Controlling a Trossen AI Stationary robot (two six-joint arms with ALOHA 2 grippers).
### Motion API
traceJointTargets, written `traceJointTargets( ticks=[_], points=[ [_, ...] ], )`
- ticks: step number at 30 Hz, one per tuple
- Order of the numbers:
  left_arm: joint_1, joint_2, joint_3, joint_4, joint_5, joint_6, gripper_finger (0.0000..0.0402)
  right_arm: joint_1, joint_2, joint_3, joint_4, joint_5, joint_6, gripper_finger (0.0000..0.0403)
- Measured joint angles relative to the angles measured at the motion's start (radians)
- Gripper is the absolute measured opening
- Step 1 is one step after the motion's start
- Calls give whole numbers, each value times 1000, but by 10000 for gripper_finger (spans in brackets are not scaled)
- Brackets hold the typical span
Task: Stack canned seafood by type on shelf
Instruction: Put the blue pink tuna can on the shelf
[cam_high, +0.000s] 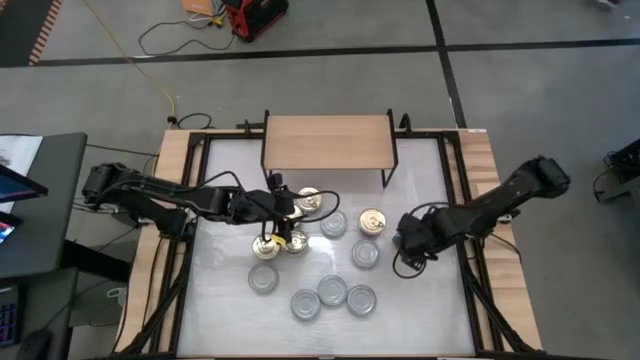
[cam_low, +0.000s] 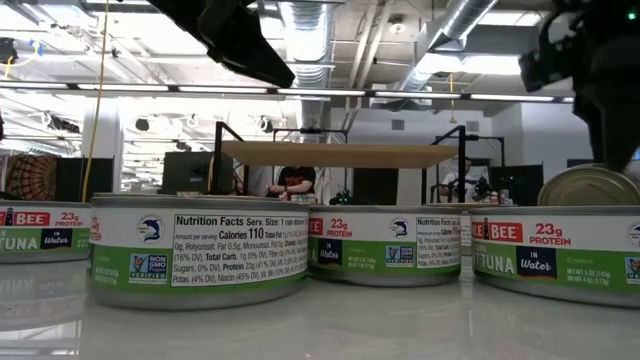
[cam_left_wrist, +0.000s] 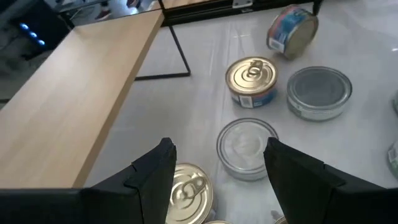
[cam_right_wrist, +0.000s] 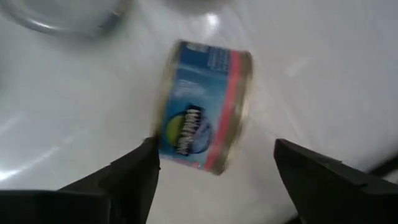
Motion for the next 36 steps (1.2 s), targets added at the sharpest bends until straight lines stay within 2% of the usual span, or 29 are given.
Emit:
traceJointTargets(
  ticks=[7, 12, 15, 19, 24, 31, 36],
  points=[
    [-1, 0, -1, -6, 0, 8, 234, 28, 114, 0, 20, 46, 24, 337],
    [-1, 0, -1, -6, 23, 11, 234, 27, 110, 0, 26, 57, 72, 337],
    [-1, 0, -1, -17, 28, 11, 234, 27, 74, 0, 20, 98, 164, 337],
    [0, 0, -1, -29, 55, 11, 234, 37, 20, 0, 11, 168, 367, 337],
    [-1, 0, -1, -50, 87, 30, 234, 51, 33, 0, 14, 213, 513, 337],
    [-1, 0, -1, -81, 107, 35, 234, 56, 138, -1, 24, 217, 542, 331],
    [-1, 0, -1, -84, 107, 37, 234, 56, 153, -1, 49, 213, 514, 284]
  ],
)
